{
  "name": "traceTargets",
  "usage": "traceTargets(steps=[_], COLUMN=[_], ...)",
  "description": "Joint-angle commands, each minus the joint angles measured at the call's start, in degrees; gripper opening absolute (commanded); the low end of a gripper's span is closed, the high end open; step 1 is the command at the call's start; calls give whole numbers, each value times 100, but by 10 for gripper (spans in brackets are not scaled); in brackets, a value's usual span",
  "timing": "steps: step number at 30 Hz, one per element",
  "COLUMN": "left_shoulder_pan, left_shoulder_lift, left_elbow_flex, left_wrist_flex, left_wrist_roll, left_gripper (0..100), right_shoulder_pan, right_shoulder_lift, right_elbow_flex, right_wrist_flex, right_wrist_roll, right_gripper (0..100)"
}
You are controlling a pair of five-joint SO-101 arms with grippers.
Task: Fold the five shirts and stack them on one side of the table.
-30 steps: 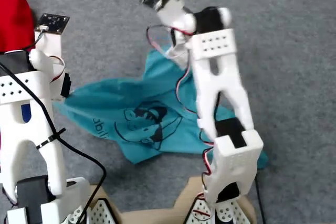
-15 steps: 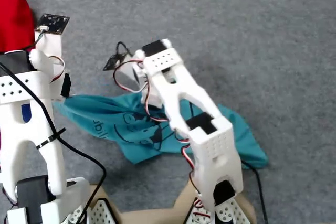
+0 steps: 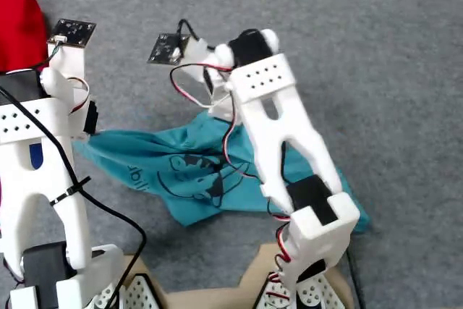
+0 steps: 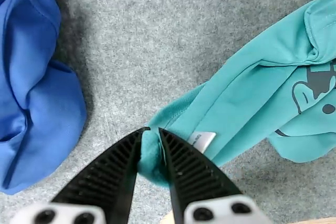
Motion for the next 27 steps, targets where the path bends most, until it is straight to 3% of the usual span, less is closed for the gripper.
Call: traceTargets(steps=[1,20,23,27], left_shoulder_pan=[-53,-53,-44,-44], left_shoulder_lift=[-171,-163,-163,-163], left_elbow_flex=[9,9,9,9], left_wrist_flex=[-44,-35,-35,-35], left_wrist_roll=[44,44,53,62], left_gripper=[19,19,19,19], right_shoulder_pan=[198,470,462,453], right_shoulder_lift=[84,4576,5033,5385], right_elbow_flex=[-347,-3899,-4462,-5042], right_wrist_flex=[-149,53,316,484], right_wrist_roll=[70,-334,-325,-343], right_gripper=[346,345,282,112])
